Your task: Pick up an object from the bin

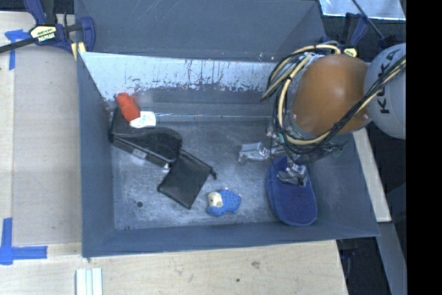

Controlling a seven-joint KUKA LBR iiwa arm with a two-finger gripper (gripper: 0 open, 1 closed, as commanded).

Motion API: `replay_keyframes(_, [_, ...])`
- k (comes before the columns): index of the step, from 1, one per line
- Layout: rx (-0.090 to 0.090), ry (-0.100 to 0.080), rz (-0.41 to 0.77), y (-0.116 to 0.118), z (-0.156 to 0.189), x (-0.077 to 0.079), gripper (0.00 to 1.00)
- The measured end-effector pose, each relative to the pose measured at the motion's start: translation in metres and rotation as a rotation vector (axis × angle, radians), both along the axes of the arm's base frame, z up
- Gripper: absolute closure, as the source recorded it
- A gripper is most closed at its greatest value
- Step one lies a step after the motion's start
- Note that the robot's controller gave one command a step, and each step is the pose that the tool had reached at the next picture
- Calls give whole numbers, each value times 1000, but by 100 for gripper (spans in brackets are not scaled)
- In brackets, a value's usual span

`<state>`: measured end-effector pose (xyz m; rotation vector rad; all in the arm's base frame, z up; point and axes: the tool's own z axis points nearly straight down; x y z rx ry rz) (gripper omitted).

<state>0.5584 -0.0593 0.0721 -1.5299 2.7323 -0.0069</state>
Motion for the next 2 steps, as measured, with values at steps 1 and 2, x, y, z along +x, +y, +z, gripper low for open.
replay_keyframes(1, [3,5,444,-42,-1,6,0])
replay_keyframes(2, [2,3,441,-43,0,7,100])
